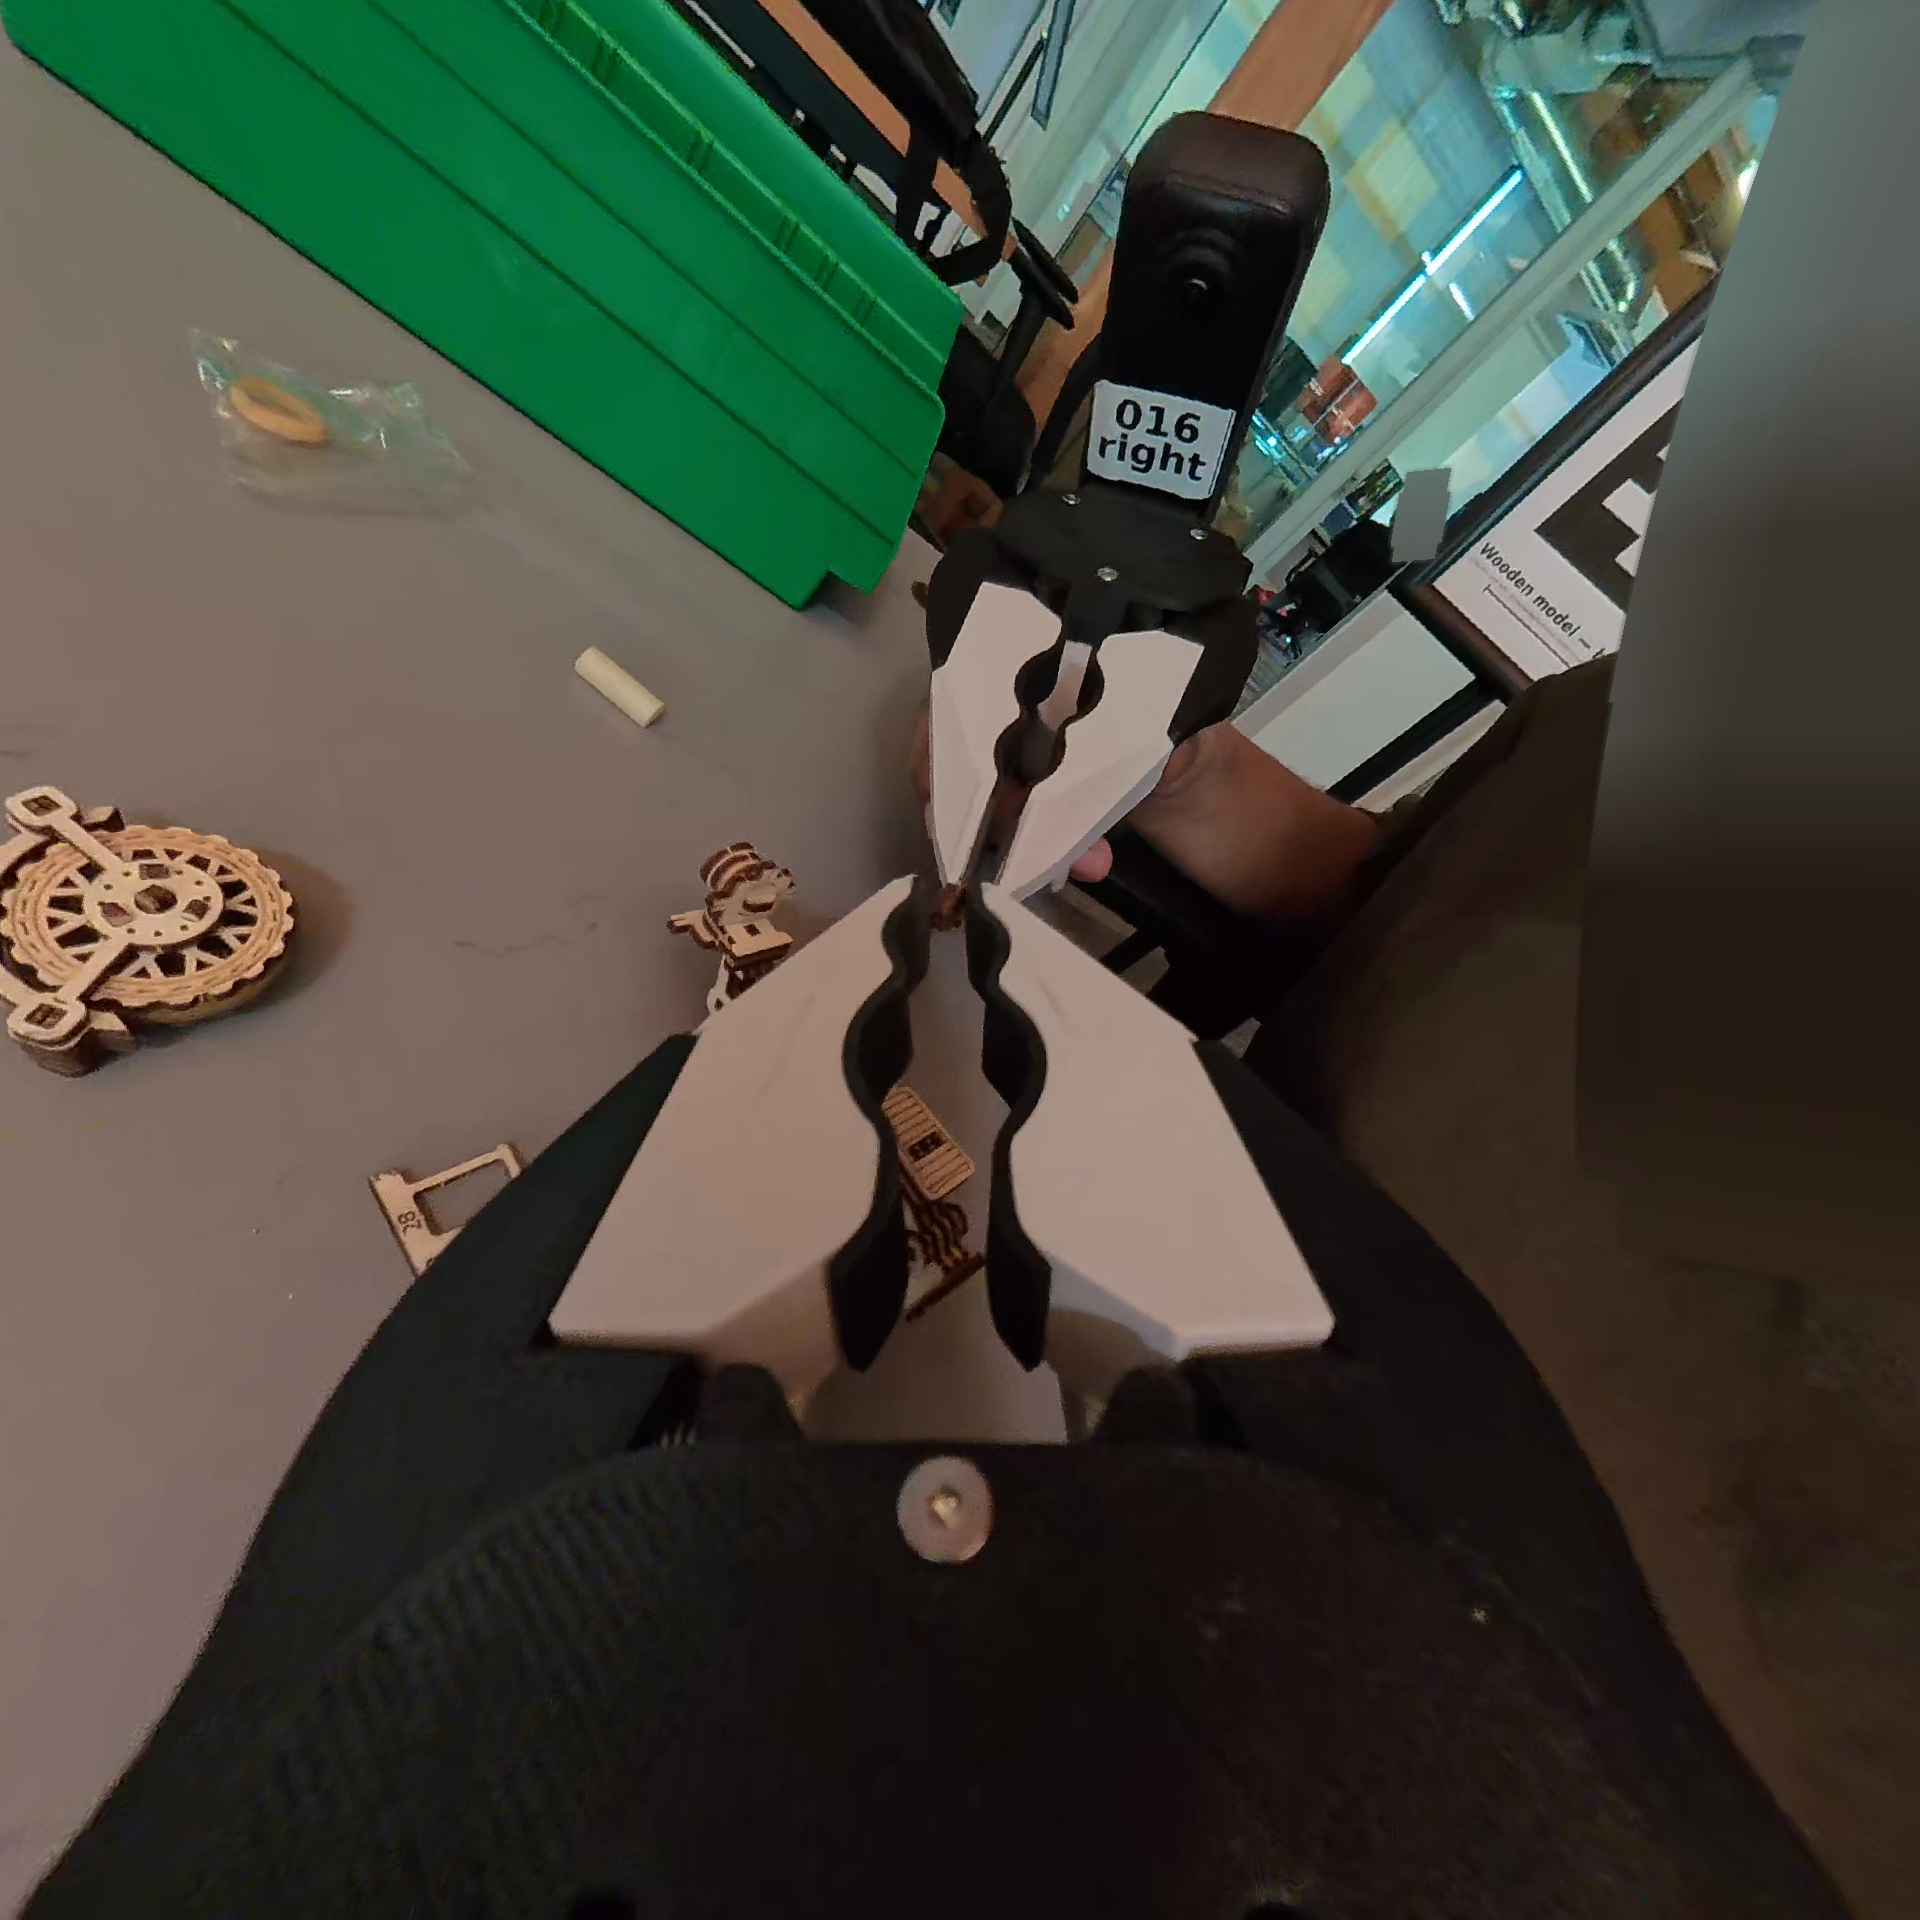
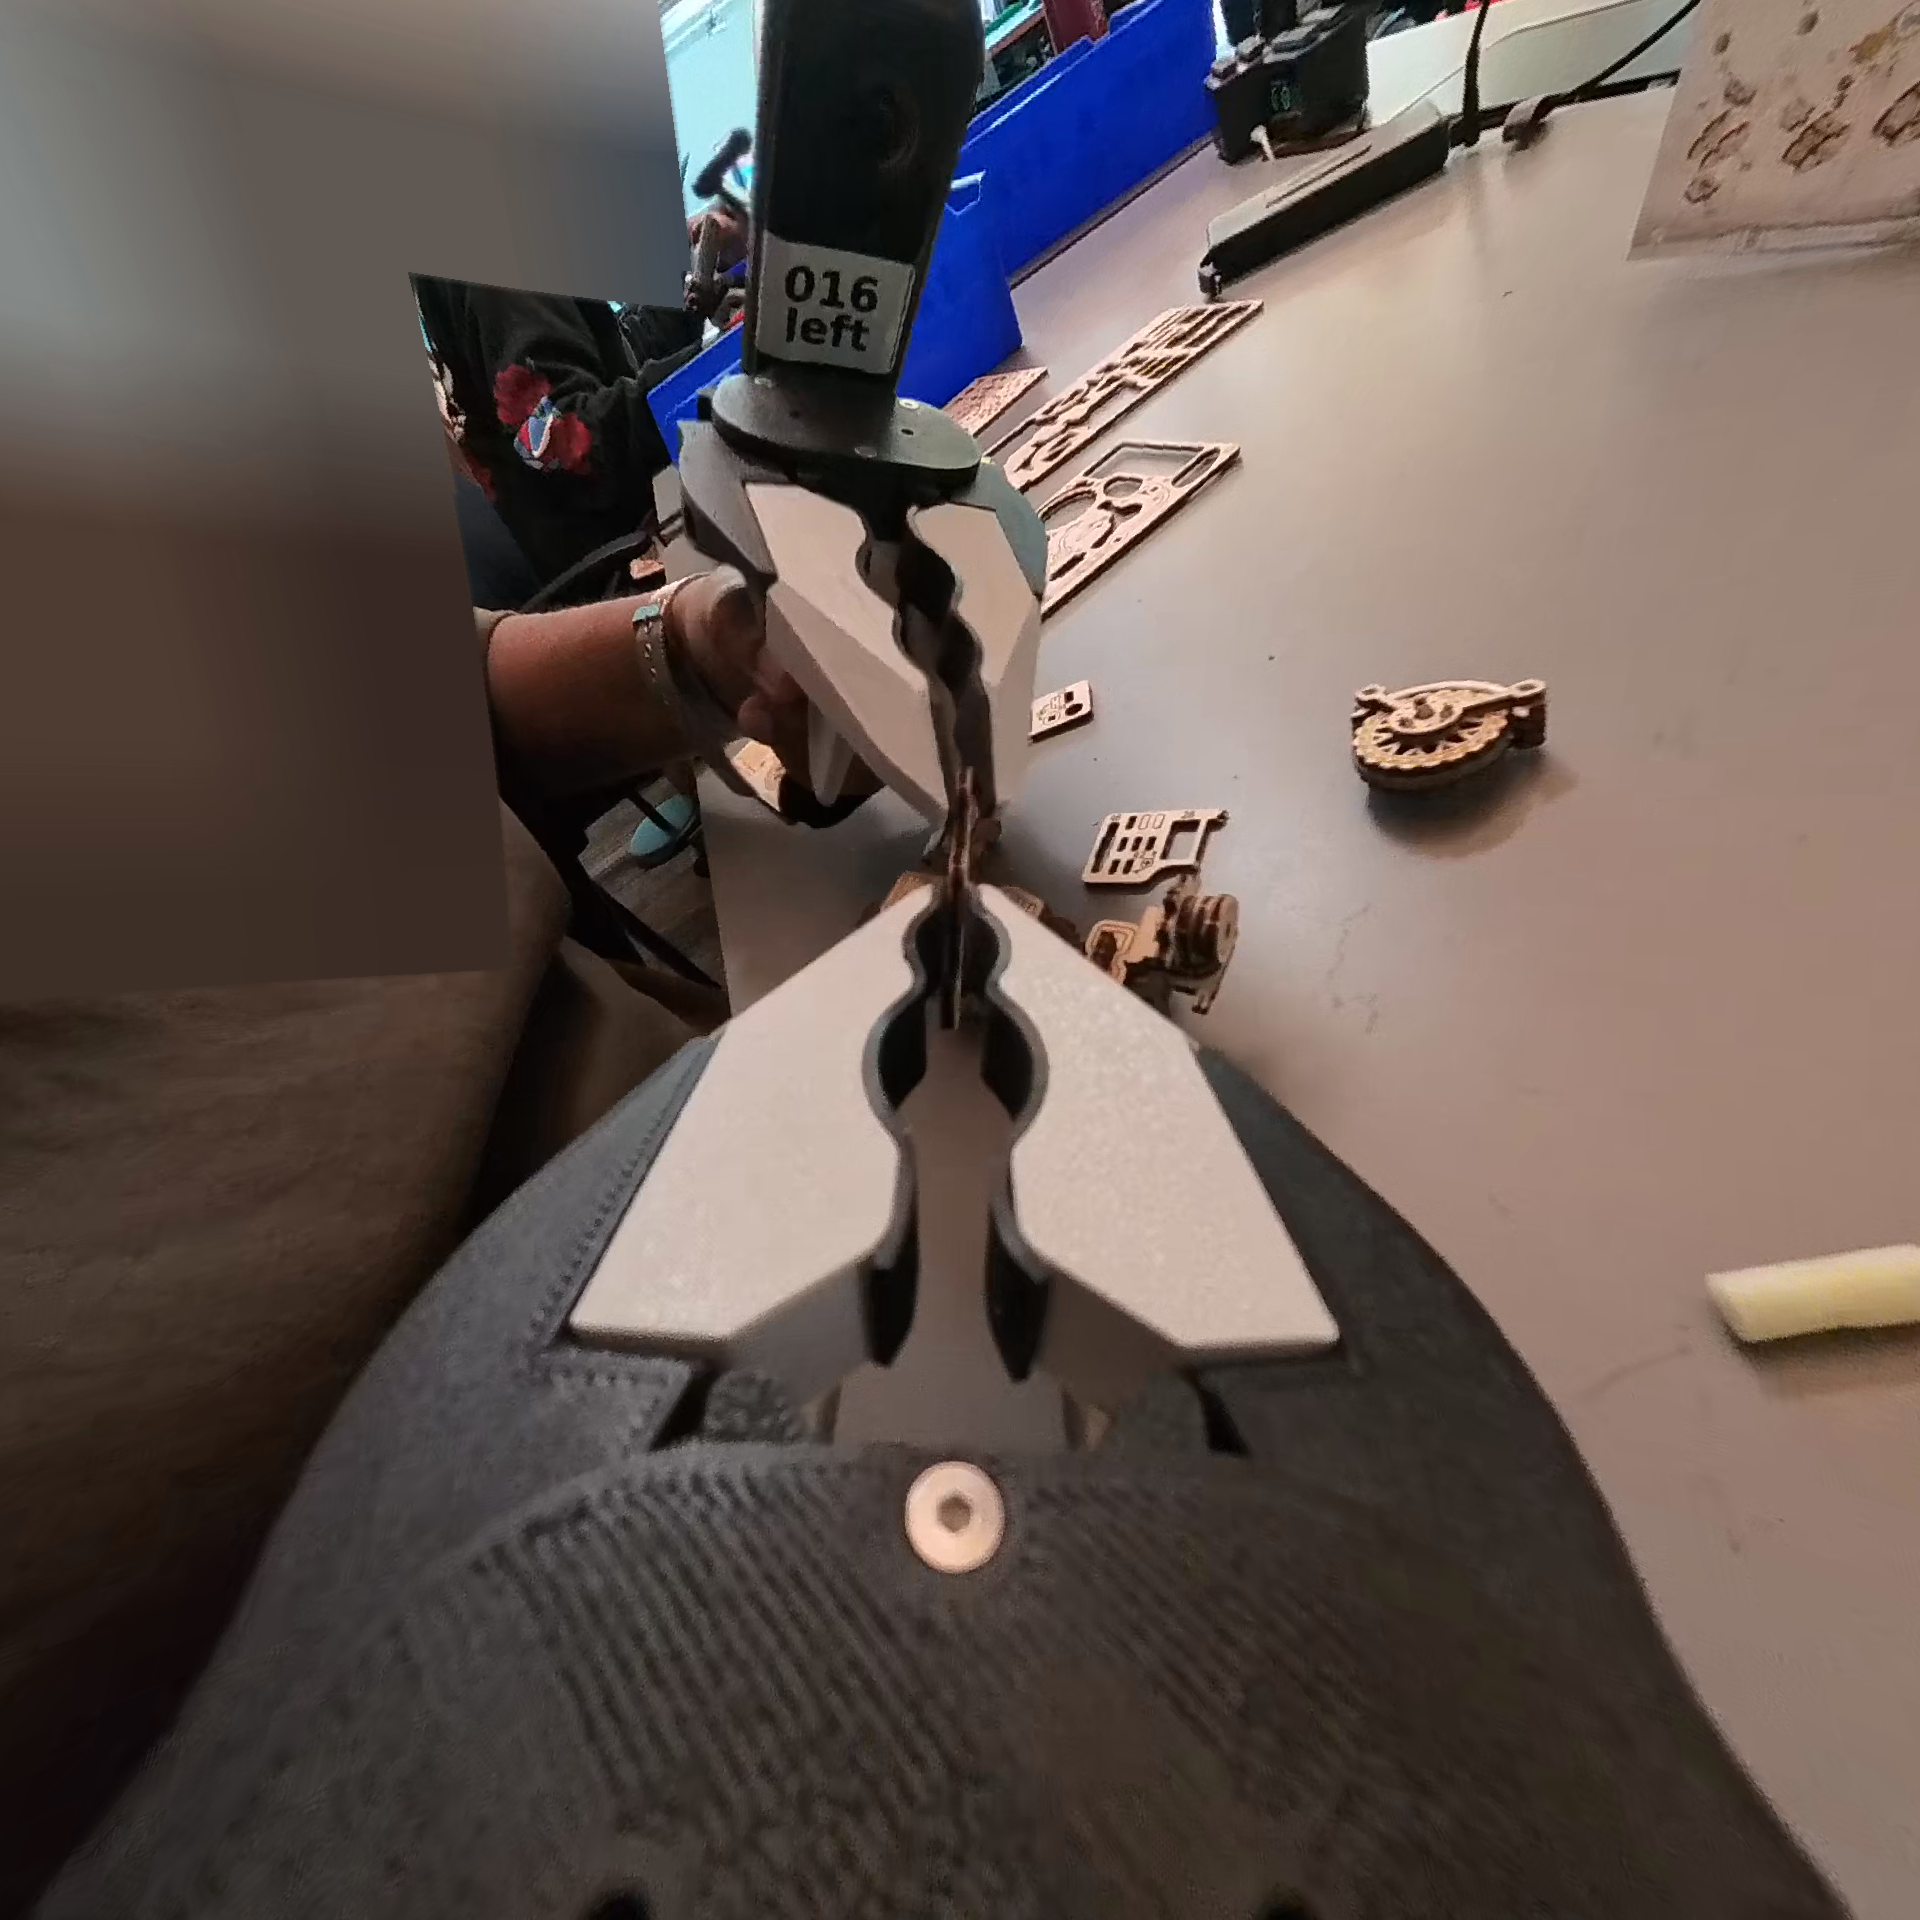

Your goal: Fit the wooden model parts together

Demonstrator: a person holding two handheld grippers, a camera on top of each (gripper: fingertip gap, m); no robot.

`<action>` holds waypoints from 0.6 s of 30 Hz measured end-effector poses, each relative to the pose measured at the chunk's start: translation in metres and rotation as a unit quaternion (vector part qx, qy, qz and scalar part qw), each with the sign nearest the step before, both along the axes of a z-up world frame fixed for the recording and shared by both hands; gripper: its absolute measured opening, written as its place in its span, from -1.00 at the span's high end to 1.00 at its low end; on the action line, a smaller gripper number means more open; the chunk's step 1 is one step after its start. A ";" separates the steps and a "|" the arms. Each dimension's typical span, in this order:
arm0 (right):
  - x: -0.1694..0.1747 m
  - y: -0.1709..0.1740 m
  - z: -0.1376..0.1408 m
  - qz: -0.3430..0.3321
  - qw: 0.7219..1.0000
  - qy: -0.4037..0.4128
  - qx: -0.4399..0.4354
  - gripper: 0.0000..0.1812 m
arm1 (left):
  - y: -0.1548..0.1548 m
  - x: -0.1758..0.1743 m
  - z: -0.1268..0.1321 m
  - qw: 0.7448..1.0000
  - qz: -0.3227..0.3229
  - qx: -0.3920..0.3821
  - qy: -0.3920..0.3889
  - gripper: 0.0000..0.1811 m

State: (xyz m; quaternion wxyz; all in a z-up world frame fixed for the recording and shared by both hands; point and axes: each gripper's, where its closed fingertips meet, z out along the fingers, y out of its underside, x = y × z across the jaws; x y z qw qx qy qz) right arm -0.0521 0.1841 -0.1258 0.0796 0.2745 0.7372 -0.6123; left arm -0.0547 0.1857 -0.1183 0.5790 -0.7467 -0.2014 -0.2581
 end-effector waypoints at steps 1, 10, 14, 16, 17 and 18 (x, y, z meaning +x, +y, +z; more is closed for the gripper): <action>-0.004 0.002 0.002 -0.014 1.000 0.007 -0.002 1.00 | 0.000 -0.002 0.001 1.000 0.005 0.001 -0.005 0.97; -0.033 0.015 0.007 -0.168 0.930 0.262 0.197 0.80 | -0.002 -0.035 -0.012 0.978 0.124 -0.011 -0.165 1.00; -0.032 0.010 -0.003 -0.159 0.902 0.304 0.260 0.79 | 0.004 -0.029 -0.012 0.979 0.120 -0.021 -0.162 1.00; -0.030 0.008 -0.004 -0.151 0.903 0.306 0.262 0.81 | 0.006 -0.026 -0.011 0.979 0.121 -0.022 -0.163 1.00; -0.029 0.007 -0.004 -0.151 0.903 0.306 0.263 0.82 | 0.007 -0.025 -0.011 0.979 0.121 -0.022 -0.165 1.00; -0.029 0.007 -0.004 -0.150 0.901 0.307 0.266 0.84 | 0.008 -0.025 -0.011 0.978 0.121 -0.022 -0.167 1.00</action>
